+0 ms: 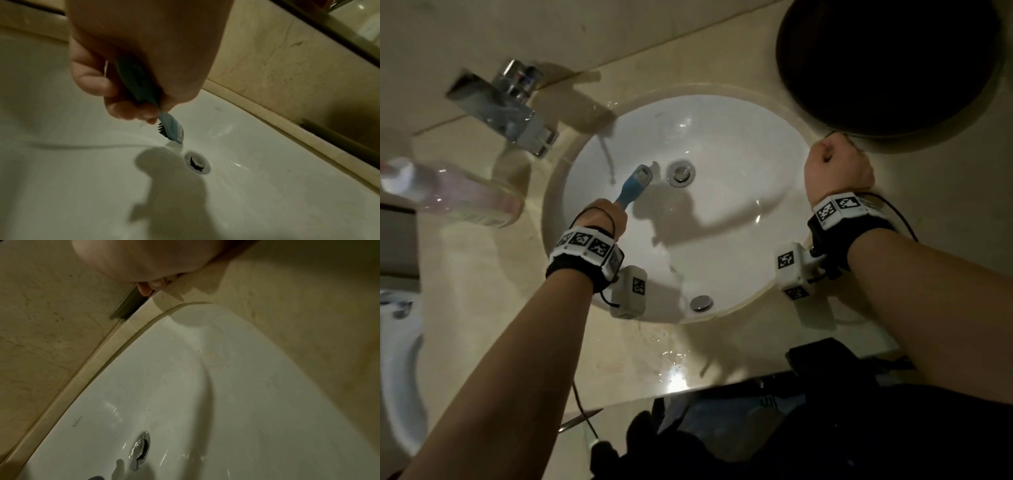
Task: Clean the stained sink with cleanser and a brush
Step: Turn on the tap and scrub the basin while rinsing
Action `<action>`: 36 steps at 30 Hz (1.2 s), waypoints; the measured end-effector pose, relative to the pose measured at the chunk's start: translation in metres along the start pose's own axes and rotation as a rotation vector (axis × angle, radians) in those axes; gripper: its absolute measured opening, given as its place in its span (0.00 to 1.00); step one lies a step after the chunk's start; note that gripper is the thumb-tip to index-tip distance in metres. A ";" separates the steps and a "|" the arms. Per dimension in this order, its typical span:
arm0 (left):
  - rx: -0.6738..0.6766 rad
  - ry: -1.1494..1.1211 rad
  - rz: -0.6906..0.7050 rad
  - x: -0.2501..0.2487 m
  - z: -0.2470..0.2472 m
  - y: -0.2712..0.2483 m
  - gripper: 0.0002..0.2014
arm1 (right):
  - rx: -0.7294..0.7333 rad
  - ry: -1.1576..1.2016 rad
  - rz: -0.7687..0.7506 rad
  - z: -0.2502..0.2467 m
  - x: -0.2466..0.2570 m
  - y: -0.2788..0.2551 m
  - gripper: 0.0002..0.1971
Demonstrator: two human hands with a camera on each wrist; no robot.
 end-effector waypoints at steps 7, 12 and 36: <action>-0.207 0.151 -0.002 0.038 -0.051 -0.005 0.19 | -0.028 0.006 -0.027 0.001 0.000 -0.001 0.15; -0.368 0.310 0.087 0.052 -0.082 -0.013 0.20 | -0.056 -0.008 -0.037 0.002 0.001 0.001 0.15; 0.283 -0.305 0.437 -0.074 0.053 0.021 0.16 | -0.011 -0.024 0.017 -0.002 0.001 -0.001 0.14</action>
Point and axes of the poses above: each hand's wrist, its own y-axis towards the middle knuckle, its own z-axis out of the palm, x = y × z, the point moved 5 cm from there along y, towards the middle knuckle, and after that the axes turned 1 degree about z, right-handed, at the moved point
